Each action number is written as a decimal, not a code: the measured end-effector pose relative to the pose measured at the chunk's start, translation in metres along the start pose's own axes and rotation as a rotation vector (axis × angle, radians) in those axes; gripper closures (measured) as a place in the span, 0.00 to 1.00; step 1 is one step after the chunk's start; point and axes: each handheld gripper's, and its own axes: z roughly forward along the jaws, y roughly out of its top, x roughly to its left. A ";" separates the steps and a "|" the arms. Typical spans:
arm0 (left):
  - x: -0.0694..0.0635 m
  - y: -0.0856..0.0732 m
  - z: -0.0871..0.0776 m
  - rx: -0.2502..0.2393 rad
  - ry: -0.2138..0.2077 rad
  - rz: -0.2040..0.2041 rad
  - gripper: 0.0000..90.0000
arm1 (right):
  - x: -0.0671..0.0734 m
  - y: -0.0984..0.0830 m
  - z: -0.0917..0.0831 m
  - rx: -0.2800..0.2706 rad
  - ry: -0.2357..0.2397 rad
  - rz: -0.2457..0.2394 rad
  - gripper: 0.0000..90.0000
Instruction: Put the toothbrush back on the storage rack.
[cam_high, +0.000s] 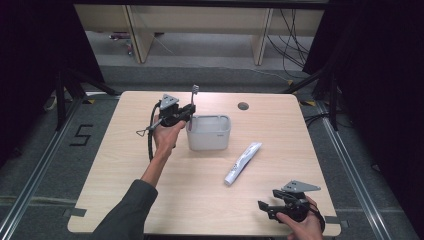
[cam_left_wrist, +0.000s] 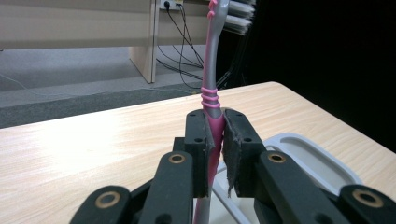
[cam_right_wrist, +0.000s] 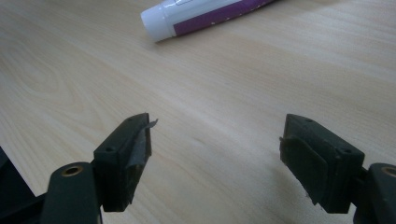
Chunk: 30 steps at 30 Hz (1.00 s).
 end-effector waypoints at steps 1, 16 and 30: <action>0.000 0.000 0.000 0.000 0.001 0.000 0.89 | 0.001 0.000 0.000 -0.003 0.007 0.007 0.28; 0.006 -0.012 0.004 0.048 0.026 0.008 0.89 | 0.000 0.000 0.000 0.000 -0.003 -0.007 0.28; 0.007 -0.016 0.003 0.080 0.037 0.025 0.88 | 0.001 0.000 0.002 0.005 0.009 0.003 0.28</action>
